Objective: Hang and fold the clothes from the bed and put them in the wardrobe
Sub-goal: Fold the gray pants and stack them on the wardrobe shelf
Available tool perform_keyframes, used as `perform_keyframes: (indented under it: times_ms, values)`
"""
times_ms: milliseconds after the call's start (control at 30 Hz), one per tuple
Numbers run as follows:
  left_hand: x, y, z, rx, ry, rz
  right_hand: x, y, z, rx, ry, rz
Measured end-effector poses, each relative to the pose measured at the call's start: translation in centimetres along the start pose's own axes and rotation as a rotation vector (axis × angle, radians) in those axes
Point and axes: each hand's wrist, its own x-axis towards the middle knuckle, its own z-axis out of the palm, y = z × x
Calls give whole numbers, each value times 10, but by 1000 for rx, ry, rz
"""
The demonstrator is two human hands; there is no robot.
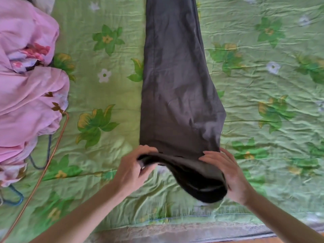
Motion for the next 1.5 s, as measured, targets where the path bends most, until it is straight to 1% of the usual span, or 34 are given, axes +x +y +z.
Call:
perform_keyframes:
  times_ms: [33,67,100,167,267,433,500,567,600,633,667,700,733,767,800,833,867,900,967,1033,1100,1233,1333,1367,1433,1500]
  values:
    - [5,5,4,24,116,-80,2,-5,6,77,109,38]
    - [12,10,6,72,184,-155,7,-10,10,126,206,88]
    - [18,13,8,99,224,-205,14,-15,12,154,285,159]
    - [30,15,14,63,265,-275,31,-21,13,161,373,308]
    - [45,8,20,-53,297,-322,54,-22,13,142,411,452]
    - [67,-1,22,-62,248,-366,66,-4,24,34,437,659]
    - [70,-7,25,-34,267,-424,72,-3,25,-47,470,761]
    - [73,-6,29,-21,325,-522,79,-6,22,-97,492,889]
    - [76,-3,28,-7,356,-578,82,-8,20,-114,499,913]
    - [80,1,27,33,375,-620,83,-9,18,-157,508,873]
    - [85,5,24,104,391,-632,84,-11,16,-224,502,769]
    - [89,8,21,183,395,-577,85,-12,15,-301,479,626]
    - [92,9,17,258,380,-462,87,-12,14,-368,429,471]
    - [95,11,13,329,327,-331,91,-12,12,-408,355,321]
    - [96,15,11,388,234,-202,96,-11,11,-419,266,194]
    - [96,17,11,427,123,-89,101,-8,11,-416,170,110]
    - [94,18,12,444,14,-4,104,-4,14,-410,80,78]
    - [91,18,15,450,-76,50,105,0,16,-401,9,91]
    - [82,9,19,442,-208,64,106,9,22,-391,-81,168]
    - [77,-5,17,436,-324,47,107,15,27,-417,-139,208]
    - [76,-15,14,467,-413,72,109,15,32,-452,-168,222]
    - [77,-13,14,565,-500,63,112,11,32,-445,-191,255]
    - [77,2,19,619,-542,-33,107,6,17,-335,-191,211]
    - [79,9,21,640,-548,-64,103,6,11,-331,-198,181]
    - [84,25,21,695,-577,-99,90,6,-1,-424,-247,112]
    - [89,37,18,712,-633,-147,79,8,-10,-545,-318,82]
